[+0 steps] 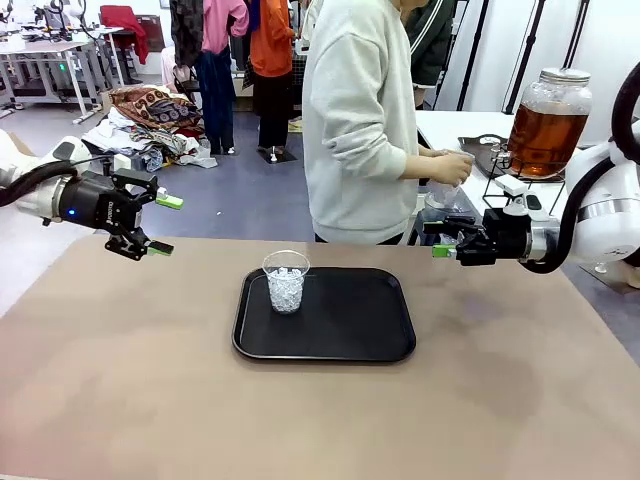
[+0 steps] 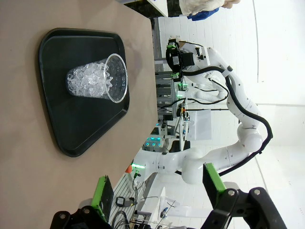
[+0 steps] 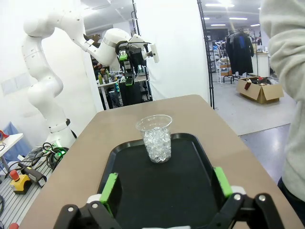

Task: Pour the drink into the iced cup.
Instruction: Pick up the iced cup indicated by the human and present it to them.

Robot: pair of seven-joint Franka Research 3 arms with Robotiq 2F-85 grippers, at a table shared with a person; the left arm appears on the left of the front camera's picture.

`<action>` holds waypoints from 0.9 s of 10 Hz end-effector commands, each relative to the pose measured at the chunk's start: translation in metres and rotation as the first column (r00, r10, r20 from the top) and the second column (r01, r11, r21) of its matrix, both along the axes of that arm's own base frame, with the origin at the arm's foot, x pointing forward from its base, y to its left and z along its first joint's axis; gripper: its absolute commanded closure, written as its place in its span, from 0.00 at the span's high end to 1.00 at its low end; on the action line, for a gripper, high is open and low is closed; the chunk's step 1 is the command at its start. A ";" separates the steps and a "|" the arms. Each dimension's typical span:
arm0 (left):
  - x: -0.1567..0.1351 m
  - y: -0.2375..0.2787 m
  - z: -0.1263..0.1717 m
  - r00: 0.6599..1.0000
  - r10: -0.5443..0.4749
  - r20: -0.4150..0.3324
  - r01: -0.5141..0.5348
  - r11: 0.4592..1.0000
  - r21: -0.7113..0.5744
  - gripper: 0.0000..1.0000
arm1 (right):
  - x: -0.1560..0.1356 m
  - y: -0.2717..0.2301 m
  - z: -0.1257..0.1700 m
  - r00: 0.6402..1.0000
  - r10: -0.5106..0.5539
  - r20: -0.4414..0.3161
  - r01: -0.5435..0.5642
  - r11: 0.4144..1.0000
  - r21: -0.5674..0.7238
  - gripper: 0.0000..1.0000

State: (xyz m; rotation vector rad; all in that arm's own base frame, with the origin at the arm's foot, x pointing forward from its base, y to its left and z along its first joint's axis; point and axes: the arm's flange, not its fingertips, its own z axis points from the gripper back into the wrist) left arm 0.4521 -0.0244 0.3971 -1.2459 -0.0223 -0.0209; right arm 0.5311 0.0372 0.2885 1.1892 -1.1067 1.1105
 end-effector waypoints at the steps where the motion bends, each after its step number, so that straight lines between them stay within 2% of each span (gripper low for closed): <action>1: 0.000 0.000 0.001 1.000 0.001 -0.006 -0.002 1.000 -0.003 1.00 | 0.002 0.002 0.003 1.000 0.002 -0.001 -0.002 1.000 -0.002 1.00; 9: 0.000 0.000 0.001 1.000 0.001 -0.006 -0.002 1.000 -0.003 1.00 | 0.002 0.002 0.003 1.000 0.002 -0.001 -0.002 1.000 -0.002 1.00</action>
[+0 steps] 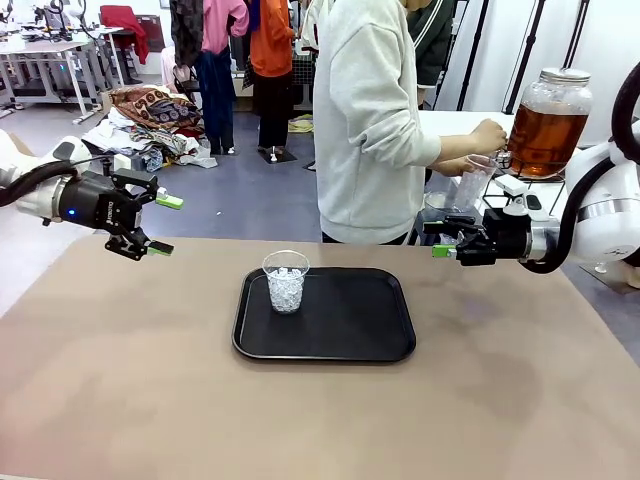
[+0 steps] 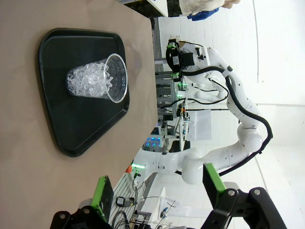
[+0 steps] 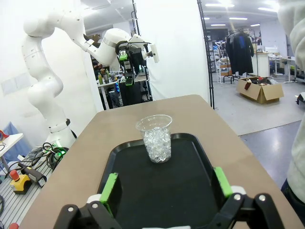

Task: Pour the drink into the iced cup.
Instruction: Pick up the iced cup indicated by the human and present it to them.

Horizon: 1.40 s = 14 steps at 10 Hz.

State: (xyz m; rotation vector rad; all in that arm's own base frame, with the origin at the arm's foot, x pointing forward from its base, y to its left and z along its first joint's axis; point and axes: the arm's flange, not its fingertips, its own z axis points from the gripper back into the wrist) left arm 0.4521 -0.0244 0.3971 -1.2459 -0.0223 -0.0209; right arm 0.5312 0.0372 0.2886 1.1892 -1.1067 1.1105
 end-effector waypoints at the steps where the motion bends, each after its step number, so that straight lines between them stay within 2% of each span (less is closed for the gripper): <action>1: 0.000 0.000 0.001 1.000 0.002 -0.006 -0.002 1.000 -0.003 1.00 | 0.002 0.002 0.003 1.000 0.002 -0.001 -0.002 1.000 -0.002 1.00; 14: 0.000 0.000 0.001 1.000 0.002 -0.006 -0.002 1.000 -0.003 1.00 | 0.002 0.002 0.003 1.000 0.002 -0.001 -0.002 1.000 -0.002 1.00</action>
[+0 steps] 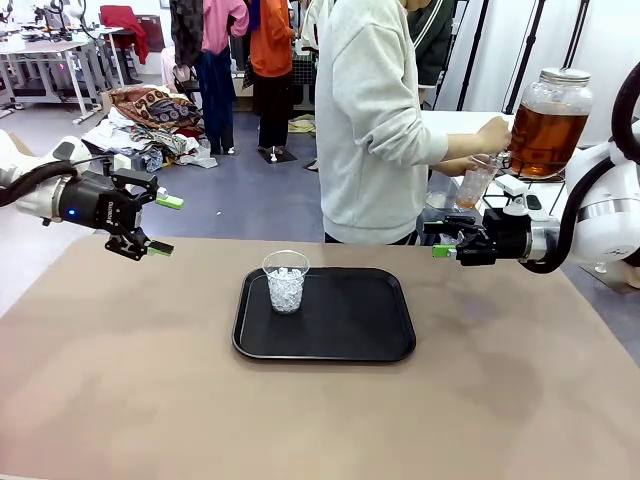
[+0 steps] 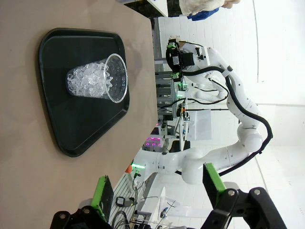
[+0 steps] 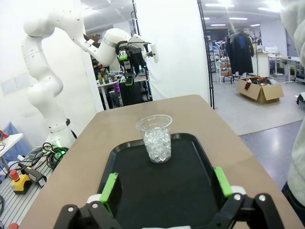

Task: Pour the drink into the iced cup.
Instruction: Pick up the iced cup indicated by the human and present it to them.

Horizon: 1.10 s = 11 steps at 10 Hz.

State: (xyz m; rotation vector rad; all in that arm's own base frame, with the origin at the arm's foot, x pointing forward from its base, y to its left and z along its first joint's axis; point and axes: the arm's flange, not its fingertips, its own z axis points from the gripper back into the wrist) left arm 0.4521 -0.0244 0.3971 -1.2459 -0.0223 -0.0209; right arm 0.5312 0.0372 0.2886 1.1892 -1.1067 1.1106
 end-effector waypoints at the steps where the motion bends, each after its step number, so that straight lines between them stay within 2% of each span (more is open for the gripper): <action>1: 0.000 0.000 0.001 1.000 0.001 -0.006 -0.002 1.000 -0.003 1.00 | 0.002 0.002 0.003 1.000 0.002 -0.001 -0.002 1.000 -0.002 1.00; 11: 0.000 0.000 0.001 1.000 0.001 -0.006 -0.002 1.000 -0.003 1.00 | 0.002 0.002 0.003 1.000 0.002 -0.001 -0.002 1.000 -0.002 1.00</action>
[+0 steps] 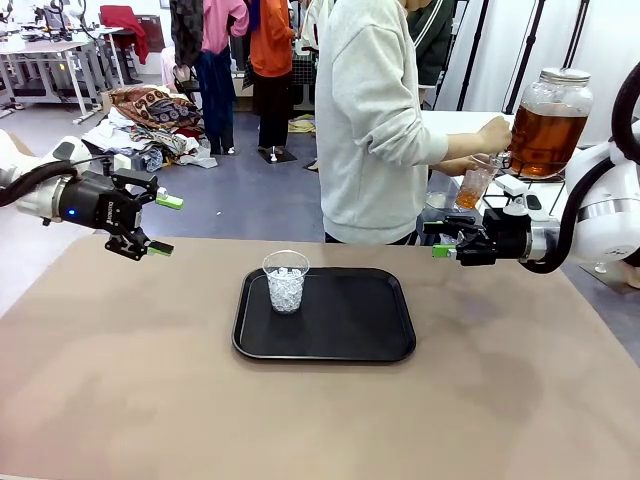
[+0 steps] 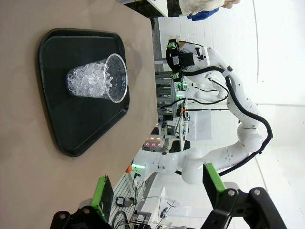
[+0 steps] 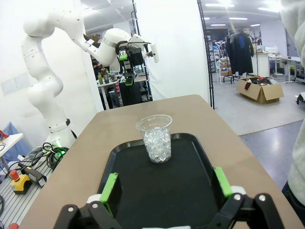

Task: Pour the drink into the iced cup.
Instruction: Pick up the iced cup indicated by the human and present it to them.

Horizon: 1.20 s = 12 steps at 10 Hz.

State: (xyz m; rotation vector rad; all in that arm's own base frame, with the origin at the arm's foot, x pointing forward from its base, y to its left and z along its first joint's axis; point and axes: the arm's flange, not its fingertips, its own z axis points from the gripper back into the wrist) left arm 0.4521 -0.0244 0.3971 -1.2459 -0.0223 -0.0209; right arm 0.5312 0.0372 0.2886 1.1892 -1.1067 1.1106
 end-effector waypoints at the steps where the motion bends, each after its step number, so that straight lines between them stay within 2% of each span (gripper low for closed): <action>1: 0.000 0.000 0.001 1.000 0.002 -0.006 -0.002 1.000 -0.003 1.00 | 0.002 0.002 0.003 1.000 0.002 -0.001 -0.002 1.000 -0.002 1.00; 12: 0.000 0.000 0.001 1.000 0.002 -0.006 -0.002 1.000 -0.003 1.00 | 0.002 0.002 0.003 1.000 0.002 -0.001 -0.002 1.000 -0.002 1.00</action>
